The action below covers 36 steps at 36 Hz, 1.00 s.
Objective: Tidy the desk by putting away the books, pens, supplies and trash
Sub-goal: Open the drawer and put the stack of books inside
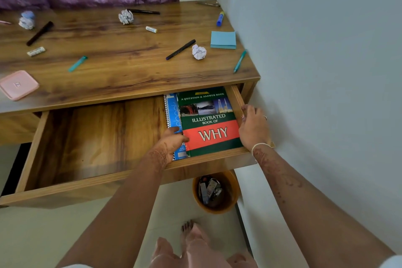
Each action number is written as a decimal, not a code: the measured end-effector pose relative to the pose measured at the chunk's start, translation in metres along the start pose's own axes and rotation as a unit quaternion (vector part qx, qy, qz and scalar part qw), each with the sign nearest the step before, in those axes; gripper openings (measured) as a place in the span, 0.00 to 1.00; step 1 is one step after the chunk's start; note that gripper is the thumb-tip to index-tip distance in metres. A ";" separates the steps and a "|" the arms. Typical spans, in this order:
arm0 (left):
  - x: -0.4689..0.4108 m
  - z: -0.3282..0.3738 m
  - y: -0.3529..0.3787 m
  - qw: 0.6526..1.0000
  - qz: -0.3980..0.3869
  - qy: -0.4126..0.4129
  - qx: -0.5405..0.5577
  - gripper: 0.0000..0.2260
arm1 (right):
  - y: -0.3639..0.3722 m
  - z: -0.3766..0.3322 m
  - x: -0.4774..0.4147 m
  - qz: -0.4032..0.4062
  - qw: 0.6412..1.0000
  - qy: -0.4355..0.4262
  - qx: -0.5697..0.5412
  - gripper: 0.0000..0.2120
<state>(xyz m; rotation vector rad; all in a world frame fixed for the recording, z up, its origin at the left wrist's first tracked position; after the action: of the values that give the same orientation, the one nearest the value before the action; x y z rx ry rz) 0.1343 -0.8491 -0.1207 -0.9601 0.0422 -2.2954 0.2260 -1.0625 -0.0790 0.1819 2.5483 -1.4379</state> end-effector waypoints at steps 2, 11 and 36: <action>-0.002 0.000 0.002 1.000 -0.004 -0.002 0.002 0.31 | 0.000 0.000 0.000 0.000 1.000 -0.003 0.003 0.19; -0.015 0.002 0.004 1.000 -0.008 0.001 0.019 0.29 | 0.001 0.001 0.000 0.000 1.000 -0.003 0.003 0.20; 0.004 0.004 0.005 0.996 -0.048 0.026 -0.064 0.35 | 0.001 0.000 0.000 0.004 1.000 -0.006 0.018 0.20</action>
<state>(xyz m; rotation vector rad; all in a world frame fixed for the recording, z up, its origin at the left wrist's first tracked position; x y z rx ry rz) 0.1371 -0.8543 -0.1164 -0.9865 0.1695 -2.4296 0.2268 -1.0617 -0.0799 0.1890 2.5096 -1.4792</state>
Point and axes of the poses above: each hand's wrist, its own x-axis away from the middle knuckle, its own y-axis out of the palm, z = x × y, the point moved 2 cm from there along -x, towards the middle knuckle, and after that the axes turned 14 degrees about z, right-handed, at the moved point
